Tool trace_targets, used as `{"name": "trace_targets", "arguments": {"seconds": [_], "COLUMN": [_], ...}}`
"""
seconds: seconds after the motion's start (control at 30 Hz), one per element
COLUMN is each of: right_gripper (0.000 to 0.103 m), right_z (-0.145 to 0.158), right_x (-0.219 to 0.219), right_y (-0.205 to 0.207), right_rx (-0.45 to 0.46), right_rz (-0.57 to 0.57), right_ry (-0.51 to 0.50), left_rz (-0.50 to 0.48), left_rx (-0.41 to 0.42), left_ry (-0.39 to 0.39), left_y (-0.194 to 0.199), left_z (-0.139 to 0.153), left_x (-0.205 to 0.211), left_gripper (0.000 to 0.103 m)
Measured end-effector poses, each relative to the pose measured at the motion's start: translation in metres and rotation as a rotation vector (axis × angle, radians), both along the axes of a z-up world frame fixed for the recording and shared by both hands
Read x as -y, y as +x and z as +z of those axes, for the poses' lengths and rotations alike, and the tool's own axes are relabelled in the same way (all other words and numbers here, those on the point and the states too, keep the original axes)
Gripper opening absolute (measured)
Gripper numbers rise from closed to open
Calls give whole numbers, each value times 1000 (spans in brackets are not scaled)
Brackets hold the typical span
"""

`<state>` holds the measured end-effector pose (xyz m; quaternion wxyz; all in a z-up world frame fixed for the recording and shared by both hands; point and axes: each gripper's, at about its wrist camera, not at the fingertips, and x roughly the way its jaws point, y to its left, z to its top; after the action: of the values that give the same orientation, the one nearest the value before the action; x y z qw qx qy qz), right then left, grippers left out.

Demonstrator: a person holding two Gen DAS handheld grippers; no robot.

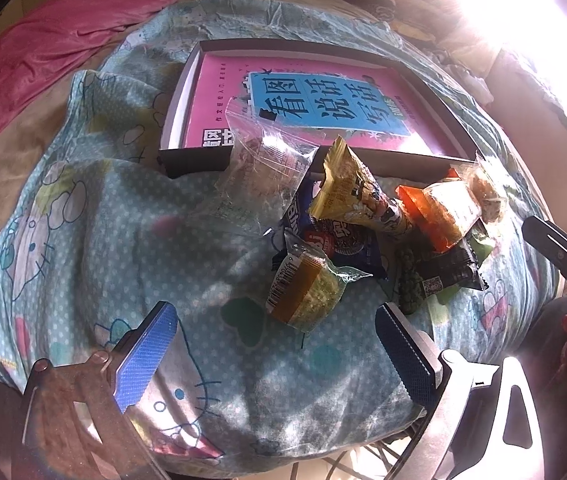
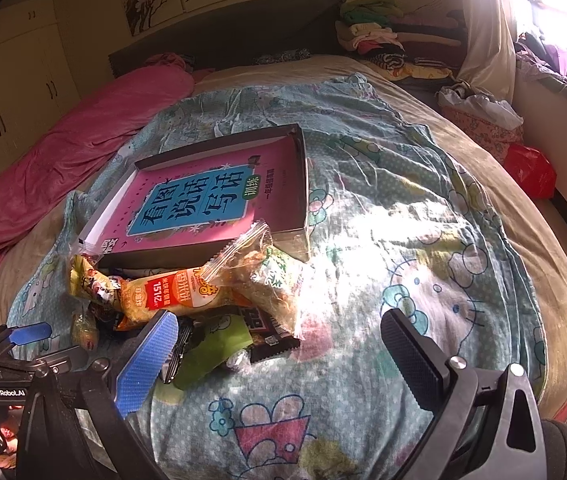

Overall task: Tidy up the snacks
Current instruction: 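Move left tool to the yellow cake packet while right tool approaches the clear pastry bag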

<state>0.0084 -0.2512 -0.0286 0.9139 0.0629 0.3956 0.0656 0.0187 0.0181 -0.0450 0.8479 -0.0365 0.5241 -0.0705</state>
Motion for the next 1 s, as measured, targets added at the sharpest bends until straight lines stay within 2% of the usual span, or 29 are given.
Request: {"name": "trace_targets", "arguments": {"seconds": [0.3, 0.43, 0.57, 0.7, 0.9, 1.0], "right_gripper": [100, 92, 83, 76, 61, 57], "right_z": [-15, -19, -21, -22, -23, -22], "right_x": [4, -5, -10, -12, -12, -11], "right_y": [27, 34, 38, 44, 49, 50], "right_rx": [-43, -42, -36, -34, -39, -38], "right_rz": [26, 76, 106, 135, 172, 179], "right_ry": [-33, -60, -74, -67, -21, -1], "left_rz": [-11, -23, -31, -35, -42, -48], "left_rx": [-11, -16, -13, -11, -11, -15], "left_ry": [-35, -47, -57, -74, -102, -120], "left_y": [5, 8, 10, 13, 15, 16], "left_z": [-6, -9, -10, -10, -12, -14], "left_x": [-8, -8, -9, -9, -10, -11], "left_gripper": [90, 81, 79, 69, 68, 60]}}
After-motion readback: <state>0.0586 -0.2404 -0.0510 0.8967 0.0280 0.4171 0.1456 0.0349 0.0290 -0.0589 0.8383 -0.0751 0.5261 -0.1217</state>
